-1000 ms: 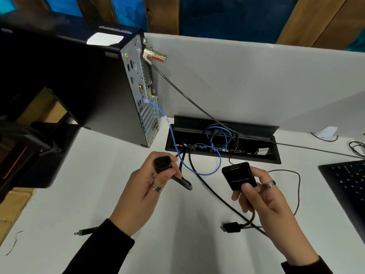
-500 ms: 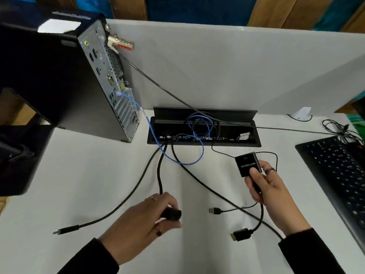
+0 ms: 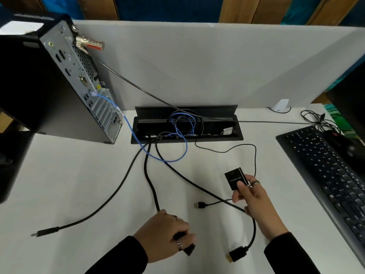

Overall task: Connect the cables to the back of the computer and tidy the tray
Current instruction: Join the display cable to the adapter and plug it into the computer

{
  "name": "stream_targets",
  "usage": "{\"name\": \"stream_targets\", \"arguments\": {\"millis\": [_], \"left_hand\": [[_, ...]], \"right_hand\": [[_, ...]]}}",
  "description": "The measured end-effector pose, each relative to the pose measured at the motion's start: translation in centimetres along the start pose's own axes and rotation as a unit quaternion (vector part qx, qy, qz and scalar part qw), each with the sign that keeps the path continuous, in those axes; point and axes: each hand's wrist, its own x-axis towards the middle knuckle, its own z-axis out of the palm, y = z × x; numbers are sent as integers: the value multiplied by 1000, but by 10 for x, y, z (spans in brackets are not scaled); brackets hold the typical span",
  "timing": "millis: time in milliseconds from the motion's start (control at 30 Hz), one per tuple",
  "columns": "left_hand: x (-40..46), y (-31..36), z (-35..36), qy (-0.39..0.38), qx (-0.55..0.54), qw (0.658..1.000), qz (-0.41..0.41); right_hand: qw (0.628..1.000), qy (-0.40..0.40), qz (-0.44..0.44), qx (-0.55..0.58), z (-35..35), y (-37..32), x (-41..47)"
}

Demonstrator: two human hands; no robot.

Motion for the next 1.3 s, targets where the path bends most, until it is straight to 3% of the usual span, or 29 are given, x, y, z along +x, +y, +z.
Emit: {"name": "stream_targets", "arguments": {"millis": [133, 267, 400, 667, 867, 1000, 1133, 1300], "left_hand": [[-1, -5, 2, -14, -7, 998, -63], [26, -18, 2, 55, -24, 991, -121], [63, -22, 0, 91, 10, 991, -94], [105, -22, 18, 58, -15, 995, -76], [100, -28, 7, 93, 155, 982, -60], [85, -41, 2, 174, 182, 968, -13], [67, -48, -13, 246, 221, 943, -30], [34, -52, -28, 303, 134, 939, -89]], "right_hand": [[998, 20, -17, -51, 0, 25, 8], [998, 16, -29, -56, 11, 39, 8], [997, 40, -38, -56, 18, 46, 0], [996, 40, -35, -72, 14, 54, -7], [989, 42, -45, -138, -9, 61, -10], [990, 42, -39, -130, -23, 61, -8], [995, 60, -7, -81, -32, 60, 0], [996, 48, 3, -73, -36, 59, 3]]}}
